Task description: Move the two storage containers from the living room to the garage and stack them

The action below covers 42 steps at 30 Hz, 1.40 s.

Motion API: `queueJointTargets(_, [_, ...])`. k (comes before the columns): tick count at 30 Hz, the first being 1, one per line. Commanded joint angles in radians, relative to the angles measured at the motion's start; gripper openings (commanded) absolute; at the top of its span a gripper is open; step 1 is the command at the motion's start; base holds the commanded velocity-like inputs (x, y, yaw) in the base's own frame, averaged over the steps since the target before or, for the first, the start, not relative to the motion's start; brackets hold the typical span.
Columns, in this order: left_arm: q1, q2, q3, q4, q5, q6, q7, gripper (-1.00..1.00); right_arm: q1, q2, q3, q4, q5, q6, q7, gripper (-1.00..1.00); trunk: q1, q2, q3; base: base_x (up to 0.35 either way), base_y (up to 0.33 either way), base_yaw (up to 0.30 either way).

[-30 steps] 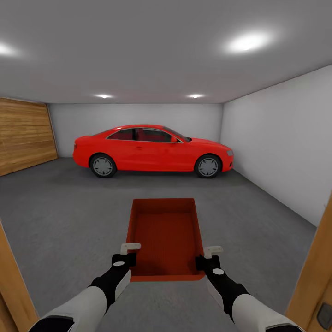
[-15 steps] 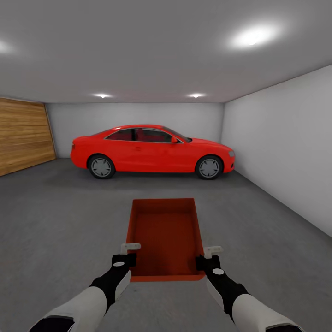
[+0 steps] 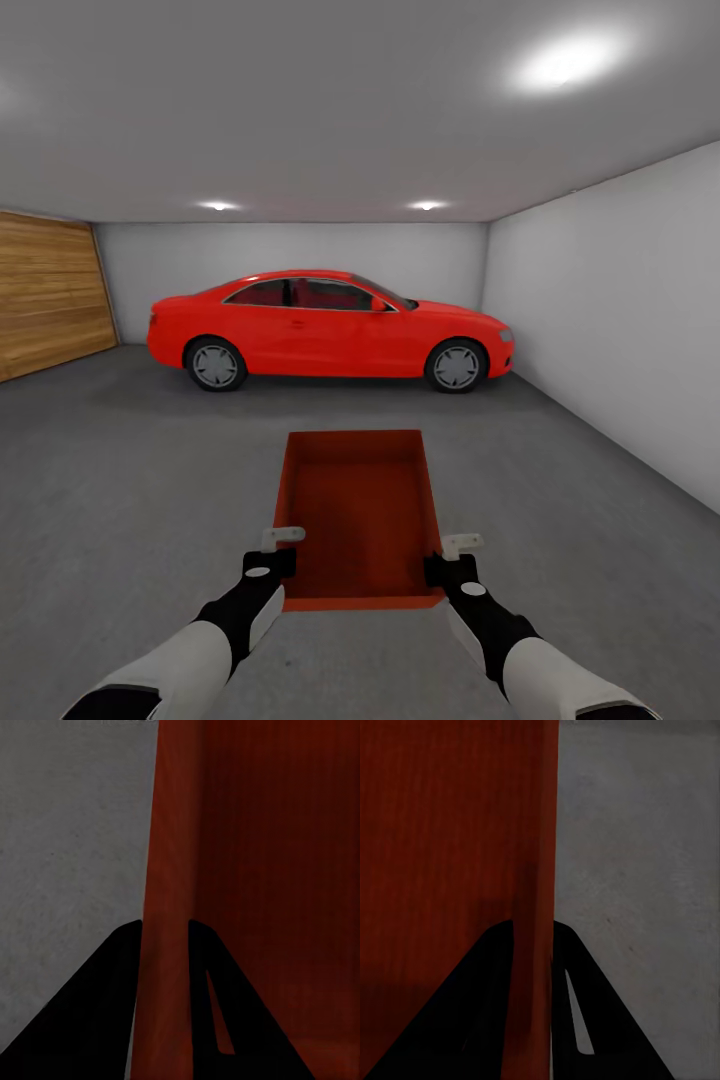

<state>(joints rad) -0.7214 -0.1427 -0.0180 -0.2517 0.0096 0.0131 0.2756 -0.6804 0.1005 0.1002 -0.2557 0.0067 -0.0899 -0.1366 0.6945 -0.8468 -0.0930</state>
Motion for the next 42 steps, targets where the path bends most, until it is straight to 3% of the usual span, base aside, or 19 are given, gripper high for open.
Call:
queueJointTargets(1, [-0.001, 0.046, 0.089, -0.017, -0.019, -0.025, 0.011, -1.00, -0.001, -0.001, -0.020, 0.003, -0.005, -0.002, -0.008, -1.00, 0.001, -0.001, -0.002, 0.321, 0.000, 0.000])
queueJointTargets(42, [-0.001, 0.046, 0.087, -0.017, -0.019, -0.025, 0.011, -1.00, -0.001, -0.004, -0.020, 0.003, -0.005, -0.002, -0.008, -1.00, 0.001, -0.001, -0.002, 0.322, 0.000, 0.000])
